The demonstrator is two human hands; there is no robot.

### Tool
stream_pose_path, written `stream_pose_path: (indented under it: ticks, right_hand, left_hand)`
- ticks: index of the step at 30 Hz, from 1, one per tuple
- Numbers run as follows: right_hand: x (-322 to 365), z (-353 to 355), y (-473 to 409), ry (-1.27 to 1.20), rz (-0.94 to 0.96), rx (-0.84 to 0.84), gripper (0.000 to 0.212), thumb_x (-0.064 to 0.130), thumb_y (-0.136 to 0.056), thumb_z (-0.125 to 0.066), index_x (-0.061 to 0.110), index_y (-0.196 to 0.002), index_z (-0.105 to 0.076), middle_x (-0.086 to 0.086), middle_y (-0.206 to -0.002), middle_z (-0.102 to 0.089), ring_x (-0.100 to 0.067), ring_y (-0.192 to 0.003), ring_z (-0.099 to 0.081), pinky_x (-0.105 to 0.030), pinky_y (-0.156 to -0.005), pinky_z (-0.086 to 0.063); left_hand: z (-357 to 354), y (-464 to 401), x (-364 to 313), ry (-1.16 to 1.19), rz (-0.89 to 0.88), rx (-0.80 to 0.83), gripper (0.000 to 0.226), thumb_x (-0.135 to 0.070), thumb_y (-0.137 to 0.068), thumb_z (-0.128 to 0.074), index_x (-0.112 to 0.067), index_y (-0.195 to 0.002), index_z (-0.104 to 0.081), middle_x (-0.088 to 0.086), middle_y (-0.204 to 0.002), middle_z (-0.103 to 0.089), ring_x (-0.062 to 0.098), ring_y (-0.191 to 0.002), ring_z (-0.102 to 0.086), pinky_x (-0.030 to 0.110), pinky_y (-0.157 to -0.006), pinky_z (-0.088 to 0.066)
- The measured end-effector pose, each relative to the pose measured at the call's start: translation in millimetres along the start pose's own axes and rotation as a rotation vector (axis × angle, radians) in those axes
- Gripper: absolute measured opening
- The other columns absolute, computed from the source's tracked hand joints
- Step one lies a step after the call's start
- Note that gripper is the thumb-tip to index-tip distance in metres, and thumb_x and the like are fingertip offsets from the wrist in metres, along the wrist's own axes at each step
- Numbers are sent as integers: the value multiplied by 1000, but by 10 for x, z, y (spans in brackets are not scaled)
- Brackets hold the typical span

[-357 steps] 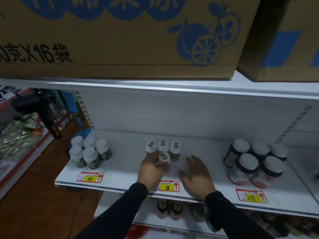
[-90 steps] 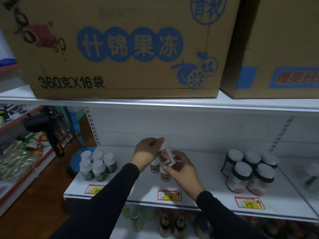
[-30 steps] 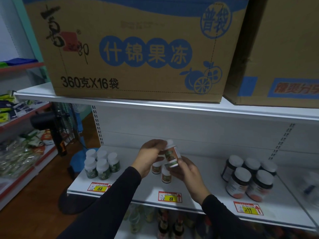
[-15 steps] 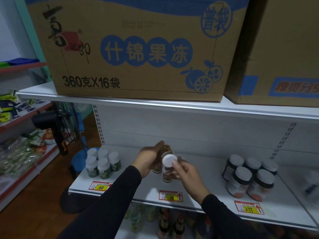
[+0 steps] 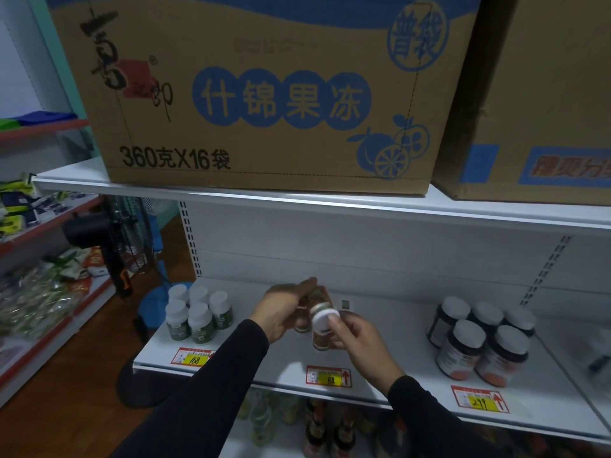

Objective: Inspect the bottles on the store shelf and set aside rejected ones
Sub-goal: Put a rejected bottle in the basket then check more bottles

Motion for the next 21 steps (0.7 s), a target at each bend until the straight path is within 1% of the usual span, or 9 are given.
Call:
stream_pose_path:
  ticks: [1,3,5,7,8,11,15,17,21]
  right_hand:
    - [-2,11,-2,15,5,4,30,44,-92,-60,19,-105,-71,-4,-97,-75,-21,-90,-71,-46,-86,-57]
    - [5,36,-17,33,12,14,29,39,-92,-64,22,-116,-64,2,-104,-73,-13,-95,-70,-39,-88,-57]
    - [38,65,-37,45,25,16,32,29,-90,-69,26,-120,-59,6,-108,-71,-7,-98,-69,-28,-84,-56]
    - [84,91,-38,27,36,1,38,17,-87,-72,29,-120,-57,10,-104,-71,-2,-94,-68,-17,-76,-53]
    - [94,107,-38,19,44,-13,42,13,-86,-74,30,-119,-56,11,-102,-71,0,-92,-68,-14,-74,-53]
    - [104,144,-49,-5,64,-58,49,7,-81,-77,29,-119,-56,12,-104,-71,-1,-93,-68,-16,-74,-54]
    - [89,158,-59,-11,73,-72,47,5,-81,-77,28,-116,-58,12,-104,-70,0,-94,-67,-16,-76,-54]
    - [72,163,-59,-2,71,-71,45,9,-82,-77,30,-117,-59,12,-104,-71,1,-94,-67,-16,-78,-53]
    - [-9,177,-74,64,80,-36,44,18,-86,-74,33,-124,-58,8,-116,-66,0,-100,-64,-15,-82,-52]
  left_hand:
    - [-3,11,-47,-41,-77,12,29,-23,-85,-74,-1,-102,-68,15,-92,-74,29,-81,-71,46,-84,-58]
    - [-31,62,-142,-143,-258,56,34,-12,-80,-78,-5,-111,-66,10,-102,-74,23,-91,-72,32,-79,-58]
    - [-90,146,-211,-251,-405,116,36,-5,-75,-80,-14,-108,-68,2,-103,-74,15,-97,-70,23,-79,-55]
    - [-152,215,-228,-336,-491,188,37,-2,-72,-82,-20,-102,-69,-1,-101,-74,14,-98,-70,25,-84,-56]
    - [-173,237,-223,-369,-523,212,38,-3,-71,-83,-20,-102,-69,-1,-102,-74,15,-99,-69,27,-87,-55]
    - [-198,289,-199,-410,-567,250,39,-5,-70,-85,-20,-102,-68,-3,-104,-72,13,-101,-68,27,-92,-53]
    - [-206,300,-182,-398,-568,262,42,-2,-68,-85,-17,-102,-66,-2,-105,-71,14,-103,-67,28,-94,-51]
    - [-205,295,-186,-395,-570,258,41,-4,-68,-84,-18,-102,-66,-2,-105,-71,14,-104,-67,30,-95,-52]
    - [-181,240,-218,-462,-567,220,40,-10,-75,-81,-21,-111,-67,-3,-109,-69,9,-105,-64,31,-91,-55]
Point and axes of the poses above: each hand's wrist, its own y-axis away from the middle knuckle, its own z-axis out of the back of the hand, x = y × z, the point moved 4 cm from there along -y, towards the middle knuckle
